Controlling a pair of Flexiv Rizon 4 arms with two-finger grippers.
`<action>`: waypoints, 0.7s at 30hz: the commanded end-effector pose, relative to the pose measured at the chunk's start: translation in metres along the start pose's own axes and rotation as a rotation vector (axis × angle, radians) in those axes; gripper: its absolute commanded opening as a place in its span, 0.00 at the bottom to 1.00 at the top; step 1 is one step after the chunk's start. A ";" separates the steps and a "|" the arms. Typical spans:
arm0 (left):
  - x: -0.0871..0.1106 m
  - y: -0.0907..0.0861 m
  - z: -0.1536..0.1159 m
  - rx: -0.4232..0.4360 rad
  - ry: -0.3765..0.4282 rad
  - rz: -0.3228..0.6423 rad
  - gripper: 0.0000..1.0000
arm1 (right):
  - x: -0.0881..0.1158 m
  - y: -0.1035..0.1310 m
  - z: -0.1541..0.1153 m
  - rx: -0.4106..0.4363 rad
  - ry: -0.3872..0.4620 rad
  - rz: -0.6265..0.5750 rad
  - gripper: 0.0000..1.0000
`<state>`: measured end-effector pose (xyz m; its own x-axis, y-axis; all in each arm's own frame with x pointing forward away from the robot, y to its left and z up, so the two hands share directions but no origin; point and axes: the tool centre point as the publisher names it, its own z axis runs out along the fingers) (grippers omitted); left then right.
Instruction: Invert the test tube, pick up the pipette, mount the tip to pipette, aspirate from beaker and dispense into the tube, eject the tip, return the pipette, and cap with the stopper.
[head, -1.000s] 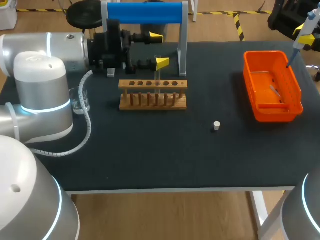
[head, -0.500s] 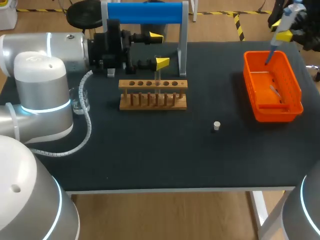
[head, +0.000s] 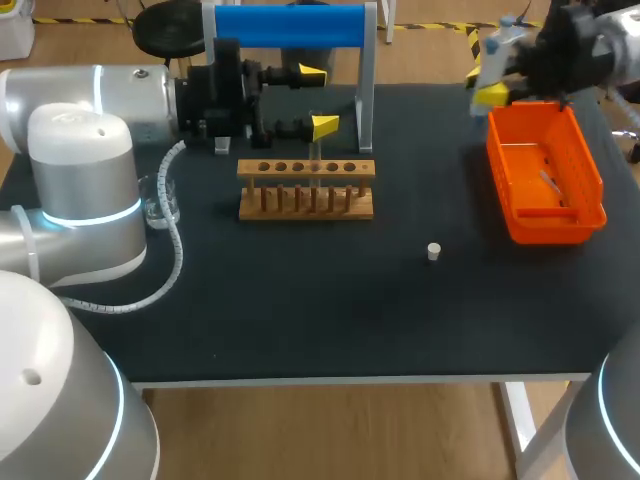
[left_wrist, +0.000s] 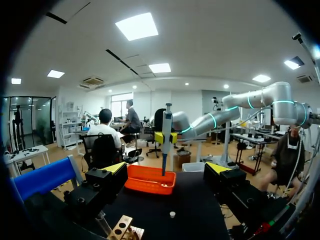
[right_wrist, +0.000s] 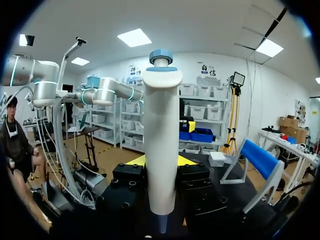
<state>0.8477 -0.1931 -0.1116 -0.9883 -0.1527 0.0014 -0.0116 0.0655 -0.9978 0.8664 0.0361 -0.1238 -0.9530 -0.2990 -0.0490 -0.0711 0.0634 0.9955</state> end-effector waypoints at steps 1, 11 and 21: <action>0.000 0.000 0.000 0.001 0.001 0.000 1.00 | 0.005 -0.004 0.051 -0.010 -0.043 0.003 0.00; 0.000 0.000 0.000 0.001 0.001 0.000 1.00 | 0.005 -0.012 0.100 -0.035 0.000 0.013 0.00; 0.000 0.000 0.000 0.001 0.001 0.000 1.00 | -0.009 -0.020 0.132 -0.035 -0.007 0.005 0.00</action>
<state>0.8477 -0.1931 -0.1116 -0.9883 -0.1527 0.0014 -0.0116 0.0655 -0.9978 0.8339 0.1528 -0.1512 -0.9566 -0.2883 -0.0434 -0.0562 0.0364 0.9978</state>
